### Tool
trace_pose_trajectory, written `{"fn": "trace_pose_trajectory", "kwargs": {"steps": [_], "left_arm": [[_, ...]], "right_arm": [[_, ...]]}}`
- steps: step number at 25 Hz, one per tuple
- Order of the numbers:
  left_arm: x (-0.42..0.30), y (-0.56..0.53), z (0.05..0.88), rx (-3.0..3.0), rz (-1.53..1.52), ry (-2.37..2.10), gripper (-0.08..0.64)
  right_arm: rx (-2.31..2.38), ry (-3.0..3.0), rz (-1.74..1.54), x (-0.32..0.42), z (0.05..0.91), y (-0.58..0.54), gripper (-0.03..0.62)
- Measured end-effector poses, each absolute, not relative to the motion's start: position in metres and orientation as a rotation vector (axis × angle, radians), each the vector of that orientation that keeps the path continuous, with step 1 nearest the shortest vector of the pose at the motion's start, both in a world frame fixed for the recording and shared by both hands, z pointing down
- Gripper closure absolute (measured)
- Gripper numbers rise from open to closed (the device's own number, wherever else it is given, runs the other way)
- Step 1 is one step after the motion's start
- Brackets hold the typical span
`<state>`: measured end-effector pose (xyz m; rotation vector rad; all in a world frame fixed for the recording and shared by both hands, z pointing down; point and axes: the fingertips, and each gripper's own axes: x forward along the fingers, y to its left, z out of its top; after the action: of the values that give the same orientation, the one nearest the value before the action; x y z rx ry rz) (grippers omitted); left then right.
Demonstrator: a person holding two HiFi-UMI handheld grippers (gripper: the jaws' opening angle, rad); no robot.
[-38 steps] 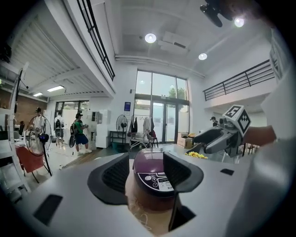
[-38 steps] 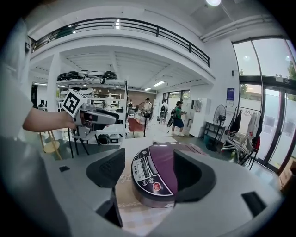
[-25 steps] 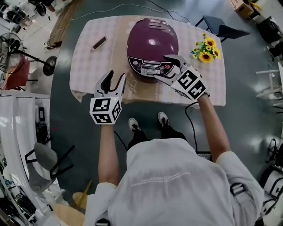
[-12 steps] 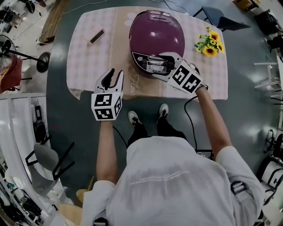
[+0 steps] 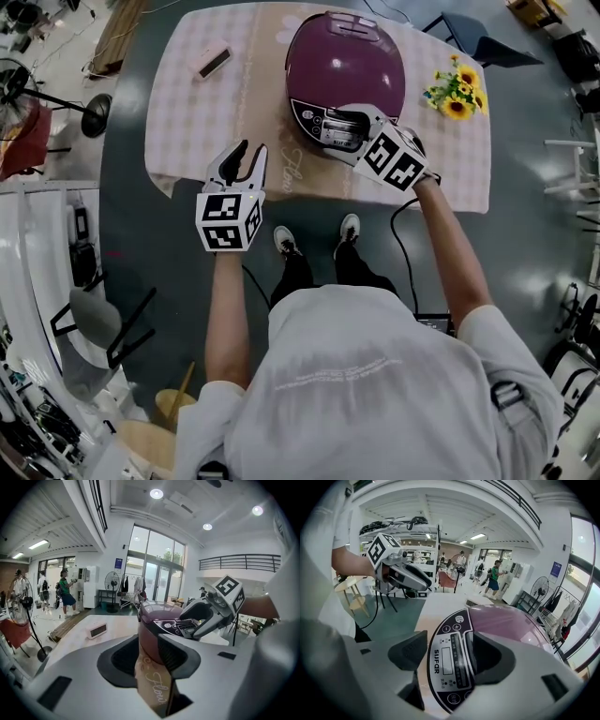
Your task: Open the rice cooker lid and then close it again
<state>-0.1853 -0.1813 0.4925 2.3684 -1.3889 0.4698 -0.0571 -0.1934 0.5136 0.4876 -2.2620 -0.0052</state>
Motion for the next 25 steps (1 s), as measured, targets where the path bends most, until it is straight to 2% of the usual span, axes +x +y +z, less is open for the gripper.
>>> {"fn": "trace_pose_trajectory", "kwargs": {"steps": [17, 25], "left_arm": [[-0.171, -0.175, 0.499, 2.349, 0.444, -1.35, 0.423], [-0.166, -0.174, 0.504, 2.335, 0.436, -1.338, 0.423]], "right_arm": [[0.56, -2.323, 0.087, -0.06, 0.512, -0.199, 0.299], [0.583, -2.284, 0.01, -0.061, 0.516, -0.199, 0.301]]}}
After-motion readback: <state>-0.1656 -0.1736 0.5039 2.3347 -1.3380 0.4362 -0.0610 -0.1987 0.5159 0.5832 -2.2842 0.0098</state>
